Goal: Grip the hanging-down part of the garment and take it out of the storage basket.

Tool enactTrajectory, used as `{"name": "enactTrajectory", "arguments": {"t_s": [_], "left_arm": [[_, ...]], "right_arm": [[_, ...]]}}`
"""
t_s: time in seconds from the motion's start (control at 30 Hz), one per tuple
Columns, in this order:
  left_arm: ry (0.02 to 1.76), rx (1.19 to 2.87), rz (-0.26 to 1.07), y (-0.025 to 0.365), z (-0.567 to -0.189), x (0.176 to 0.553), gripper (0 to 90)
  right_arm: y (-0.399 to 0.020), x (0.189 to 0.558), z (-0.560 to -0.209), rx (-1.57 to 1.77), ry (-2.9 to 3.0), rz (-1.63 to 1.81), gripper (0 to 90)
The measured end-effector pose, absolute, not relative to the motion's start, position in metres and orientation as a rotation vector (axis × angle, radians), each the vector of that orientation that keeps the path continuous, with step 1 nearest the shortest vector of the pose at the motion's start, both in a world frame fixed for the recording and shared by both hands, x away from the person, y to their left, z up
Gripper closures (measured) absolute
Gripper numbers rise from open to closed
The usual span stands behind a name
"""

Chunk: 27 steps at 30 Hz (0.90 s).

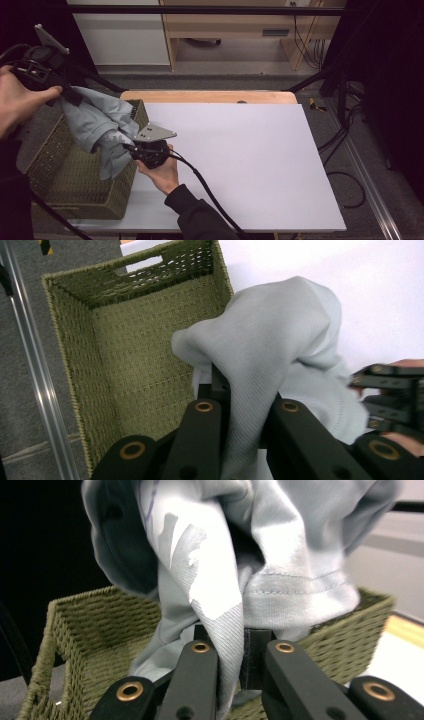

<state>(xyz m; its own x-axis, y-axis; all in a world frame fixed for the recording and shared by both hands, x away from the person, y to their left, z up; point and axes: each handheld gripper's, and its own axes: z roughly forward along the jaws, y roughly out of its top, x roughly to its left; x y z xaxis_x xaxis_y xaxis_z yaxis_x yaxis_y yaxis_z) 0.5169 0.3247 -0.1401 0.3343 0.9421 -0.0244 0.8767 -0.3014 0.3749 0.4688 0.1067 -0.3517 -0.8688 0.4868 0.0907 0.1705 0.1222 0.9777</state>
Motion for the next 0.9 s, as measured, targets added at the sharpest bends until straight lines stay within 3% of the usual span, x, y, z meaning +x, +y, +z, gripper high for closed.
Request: {"name": "enactTrajectory", "arguments": {"t_s": [0.37, 0.9], "left_arm": [[1.578, 2.280, 0.268, 0.318, -0.137, 0.513, 85.5], [1.521, 2.289, 0.249, 0.303, -0.136, 0.513, 85.5]], "right_arm": [[0.064, 0.463, -0.304, 0.583, 2.034, 1.783, 87.5], [0.040, 0.457, -0.272, 0.575, 1.914, 1.776, 87.5]]}}
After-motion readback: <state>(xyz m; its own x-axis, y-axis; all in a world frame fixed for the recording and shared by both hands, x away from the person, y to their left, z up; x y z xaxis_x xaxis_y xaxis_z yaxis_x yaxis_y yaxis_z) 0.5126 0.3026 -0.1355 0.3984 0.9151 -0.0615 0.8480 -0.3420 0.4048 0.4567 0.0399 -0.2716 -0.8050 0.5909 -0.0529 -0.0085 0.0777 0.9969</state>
